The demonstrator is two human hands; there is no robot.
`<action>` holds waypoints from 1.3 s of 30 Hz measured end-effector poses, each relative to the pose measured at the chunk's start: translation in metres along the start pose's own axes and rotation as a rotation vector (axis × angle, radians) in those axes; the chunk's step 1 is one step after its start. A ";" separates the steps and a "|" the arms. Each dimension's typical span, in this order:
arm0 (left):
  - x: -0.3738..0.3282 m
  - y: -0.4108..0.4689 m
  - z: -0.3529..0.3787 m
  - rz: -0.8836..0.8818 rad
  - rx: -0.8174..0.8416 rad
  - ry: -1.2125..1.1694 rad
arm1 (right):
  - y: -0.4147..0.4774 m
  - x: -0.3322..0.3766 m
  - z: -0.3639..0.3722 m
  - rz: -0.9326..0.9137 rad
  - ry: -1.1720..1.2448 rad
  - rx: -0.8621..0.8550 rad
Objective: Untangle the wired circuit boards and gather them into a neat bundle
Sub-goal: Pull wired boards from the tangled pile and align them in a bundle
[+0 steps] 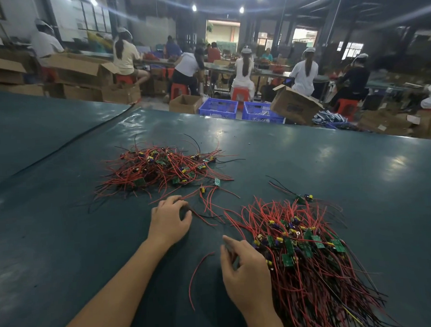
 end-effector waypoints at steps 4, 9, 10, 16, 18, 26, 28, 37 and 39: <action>-0.008 -0.018 -0.021 -0.010 -0.150 -0.149 | 0.000 -0.002 0.001 0.030 0.015 0.002; -0.007 -0.049 -0.026 -0.192 -0.108 -0.429 | 0.001 -0.003 0.001 0.028 0.012 -0.007; -0.009 -0.053 -0.024 -0.193 -0.077 -0.422 | 0.001 -0.003 0.002 0.029 0.009 0.002; -0.011 -0.066 -0.029 -0.249 -0.117 -0.570 | 0.000 -0.005 0.005 0.032 0.046 0.050; -0.010 -0.070 -0.027 -0.294 -0.145 -0.772 | 0.000 -0.003 0.006 0.021 0.071 0.062; -0.030 -0.078 -0.040 -0.124 -0.231 -1.163 | 0.003 -0.004 0.009 0.088 0.245 0.067; -0.038 -0.079 -0.047 -0.022 -0.205 -1.177 | 0.004 -0.001 0.008 0.120 0.340 0.060; -0.063 -0.089 -0.046 0.143 -0.012 -1.237 | 0.007 -0.004 0.008 0.422 0.810 -0.003; -0.066 -0.089 -0.045 0.140 -0.002 -1.255 | 0.004 -0.015 0.010 0.535 0.888 -0.045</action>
Point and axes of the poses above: each hand's wrist, its own y-axis towards the middle knuckle, its own z-axis out of the palm, x = y × z, the point moved 7 cm from there along y, towards the middle knuckle, and after that the axes turned 10 degrees about y, right-handed, at the moved point
